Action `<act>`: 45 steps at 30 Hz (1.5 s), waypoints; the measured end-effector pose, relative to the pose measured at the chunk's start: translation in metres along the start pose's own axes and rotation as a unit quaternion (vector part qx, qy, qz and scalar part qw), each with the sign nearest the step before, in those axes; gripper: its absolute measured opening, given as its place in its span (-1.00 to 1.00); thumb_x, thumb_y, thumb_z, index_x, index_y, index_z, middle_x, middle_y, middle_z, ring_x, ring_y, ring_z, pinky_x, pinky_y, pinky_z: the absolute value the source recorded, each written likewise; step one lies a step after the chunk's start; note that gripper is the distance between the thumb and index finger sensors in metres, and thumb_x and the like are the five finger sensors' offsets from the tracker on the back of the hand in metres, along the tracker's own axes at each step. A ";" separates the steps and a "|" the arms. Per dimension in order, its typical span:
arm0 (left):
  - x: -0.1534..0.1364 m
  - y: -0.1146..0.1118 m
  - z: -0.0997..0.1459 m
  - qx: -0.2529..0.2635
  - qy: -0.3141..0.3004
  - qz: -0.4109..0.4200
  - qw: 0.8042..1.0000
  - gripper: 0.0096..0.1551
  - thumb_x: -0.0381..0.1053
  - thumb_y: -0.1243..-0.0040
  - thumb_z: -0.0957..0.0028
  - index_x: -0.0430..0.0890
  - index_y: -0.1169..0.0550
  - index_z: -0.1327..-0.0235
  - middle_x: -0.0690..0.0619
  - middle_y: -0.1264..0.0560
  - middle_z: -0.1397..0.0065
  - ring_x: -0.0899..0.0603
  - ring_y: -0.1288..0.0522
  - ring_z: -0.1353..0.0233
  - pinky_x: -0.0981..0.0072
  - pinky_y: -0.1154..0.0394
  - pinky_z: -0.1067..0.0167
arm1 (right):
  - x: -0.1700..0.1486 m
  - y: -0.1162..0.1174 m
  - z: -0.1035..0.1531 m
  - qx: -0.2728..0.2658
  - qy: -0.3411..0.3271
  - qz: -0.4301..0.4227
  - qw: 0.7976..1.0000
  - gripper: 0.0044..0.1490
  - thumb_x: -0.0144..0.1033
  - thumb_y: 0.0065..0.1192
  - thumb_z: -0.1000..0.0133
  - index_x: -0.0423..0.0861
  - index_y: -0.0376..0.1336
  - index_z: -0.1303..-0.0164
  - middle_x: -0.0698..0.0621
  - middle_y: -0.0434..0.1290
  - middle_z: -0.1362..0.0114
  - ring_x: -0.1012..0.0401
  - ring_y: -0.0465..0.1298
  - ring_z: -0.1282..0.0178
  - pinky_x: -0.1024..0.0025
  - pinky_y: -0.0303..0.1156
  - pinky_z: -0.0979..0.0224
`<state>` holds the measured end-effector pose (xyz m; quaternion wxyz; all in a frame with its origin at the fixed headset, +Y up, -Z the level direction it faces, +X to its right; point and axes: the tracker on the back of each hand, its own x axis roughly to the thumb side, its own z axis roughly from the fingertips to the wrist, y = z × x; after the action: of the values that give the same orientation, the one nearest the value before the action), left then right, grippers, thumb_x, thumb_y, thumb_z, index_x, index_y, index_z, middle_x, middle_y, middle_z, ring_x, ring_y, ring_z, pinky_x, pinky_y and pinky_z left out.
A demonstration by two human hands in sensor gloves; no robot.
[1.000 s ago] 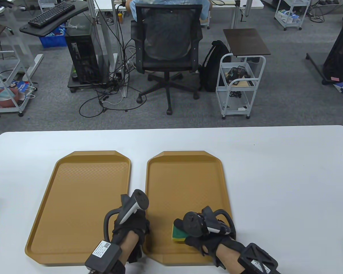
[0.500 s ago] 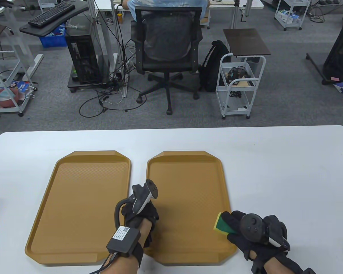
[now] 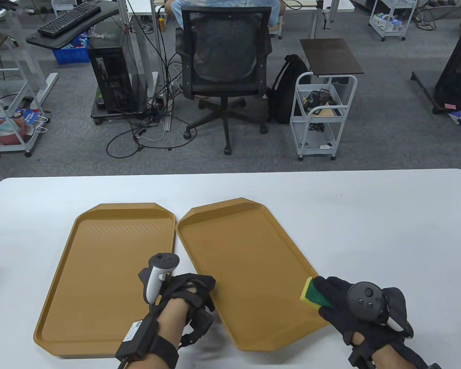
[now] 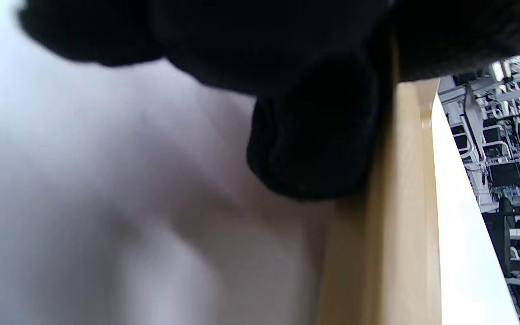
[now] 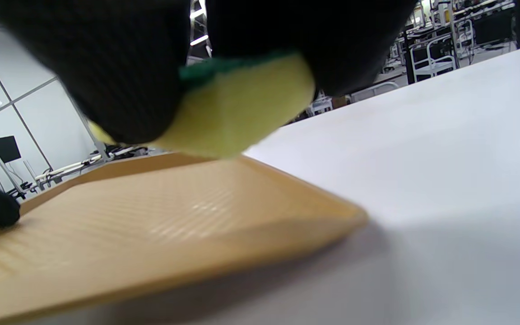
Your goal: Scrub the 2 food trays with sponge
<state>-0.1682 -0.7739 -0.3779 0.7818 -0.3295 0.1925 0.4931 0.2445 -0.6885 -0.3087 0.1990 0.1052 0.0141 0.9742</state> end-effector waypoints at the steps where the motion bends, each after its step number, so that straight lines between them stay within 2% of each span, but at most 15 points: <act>1: -0.003 -0.009 -0.001 -0.017 0.006 0.025 1.000 -0.40 0.30 -0.27 0.03 -0.09 -0.63 -0.06 0.13 -0.86 0.33 0.07 -0.76 0.60 0.28 -0.71 0.41 | 0.000 -0.001 0.001 -0.002 0.000 -0.002 1.000 -0.14 -0.08 0.57 0.02 0.23 0.19 -0.50 -0.12 0.30 -0.60 -0.10 0.40 -0.54 -0.04 0.43 -0.54; 2: -0.006 -0.020 -0.003 -0.041 0.016 0.052 0.998 -0.40 0.31 -0.26 0.01 -0.07 -0.60 -0.10 0.15 -0.86 0.28 0.08 -0.79 0.54 0.30 -0.71 0.39 | 0.000 -0.002 0.002 -0.006 -0.002 -0.006 1.000 -0.13 -0.08 0.57 0.02 0.23 0.19 -0.50 -0.12 0.30 -0.60 -0.10 0.40 -0.54 -0.05 0.43 -0.54; 6: -0.006 -0.062 -0.017 -0.066 0.035 0.188 0.979 -0.41 0.32 -0.26 -0.02 -0.03 -0.54 -0.15 0.14 -0.84 0.16 0.08 -0.83 0.43 0.31 -0.73 0.32 | 0.000 -0.003 0.003 -0.010 -0.003 -0.006 1.000 -0.14 -0.08 0.57 0.02 0.23 0.19 -0.49 -0.12 0.30 -0.60 -0.11 0.40 -0.54 -0.05 0.43 -0.54; 9: 0.004 -0.089 -0.031 -0.064 0.047 0.249 0.965 -0.41 0.30 -0.23 -0.04 -0.02 -0.50 -0.19 0.14 -0.81 0.07 0.08 -0.84 0.36 0.30 -0.73 0.27 | -0.001 -0.004 0.003 -0.012 -0.002 -0.008 1.000 -0.14 -0.08 0.57 0.02 0.23 0.19 -0.49 -0.12 0.30 -0.60 -0.10 0.40 -0.54 -0.05 0.42 -0.54; 12: 0.025 -0.106 -0.050 -0.056 0.046 0.291 0.954 -0.39 0.27 -0.22 -0.07 -0.08 -0.48 -0.22 0.12 -0.79 0.01 0.06 -0.84 0.33 0.28 -0.73 0.24 | -0.005 -0.006 0.004 -0.016 0.002 -0.013 1.000 -0.14 -0.08 0.57 0.02 0.23 0.19 -0.49 -0.12 0.30 -0.60 -0.11 0.40 -0.54 -0.05 0.42 -0.54; 17: 0.053 -0.111 -0.078 -0.038 0.059 0.320 0.945 -0.37 0.25 -0.19 -0.08 -0.15 -0.49 -0.23 0.09 -0.78 -0.04 0.06 -0.86 0.28 0.29 -0.74 0.20 | -0.010 -0.006 0.004 -0.016 0.006 -0.020 1.000 -0.14 -0.09 0.57 0.02 0.23 0.19 -0.49 -0.12 0.30 -0.60 -0.11 0.40 -0.54 -0.05 0.42 -0.54; 23: 0.061 -0.115 -0.098 -0.008 0.089 0.330 0.940 -0.42 0.24 -0.18 -0.07 -0.18 -0.56 -0.10 0.10 -0.79 -0.03 0.09 -0.89 0.26 0.30 -0.78 0.21 | -0.015 -0.008 0.004 -0.019 0.011 -0.032 0.999 -0.14 -0.09 0.57 0.02 0.23 0.20 -0.49 -0.12 0.30 -0.60 -0.10 0.40 -0.54 -0.05 0.42 -0.54; 25: 0.063 -0.116 -0.100 -0.007 0.093 0.341 0.935 -0.44 0.24 -0.18 -0.07 -0.16 -0.56 -0.08 0.10 -0.79 -0.03 0.09 -0.90 0.27 0.31 -0.79 0.22 | -0.017 -0.009 0.004 -0.022 0.013 -0.037 0.999 -0.14 -0.09 0.57 0.02 0.23 0.20 -0.49 -0.12 0.30 -0.60 -0.11 0.40 -0.54 -0.05 0.42 -0.54; 37: 0.069 -0.118 -0.103 0.008 0.094 0.334 0.938 -0.45 0.20 -0.18 -0.06 -0.17 -0.55 -0.08 0.10 -0.77 -0.08 0.08 -0.92 0.18 0.30 -0.82 0.17 | -0.022 -0.014 0.007 -0.032 0.017 -0.047 0.998 -0.15 -0.09 0.57 0.02 0.23 0.20 -0.49 -0.13 0.30 -0.59 -0.11 0.40 -0.54 -0.06 0.42 -0.54; 45: 0.069 -0.118 -0.094 0.018 0.082 0.317 0.945 -0.39 0.18 -0.21 -0.06 -0.20 -0.57 -0.21 0.07 -0.77 -0.11 0.04 -0.92 0.18 0.27 -0.80 0.18 | -0.023 -0.015 0.008 -0.033 0.020 -0.046 0.998 -0.15 -0.10 0.57 0.02 0.23 0.21 -0.49 -0.12 0.30 -0.60 -0.11 0.40 -0.54 -0.06 0.42 -0.55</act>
<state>-0.0294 -0.8305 -0.4495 0.5727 -0.2768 0.3594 0.6828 0.2726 -0.6837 -0.3069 0.2468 0.0779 -0.0094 0.9659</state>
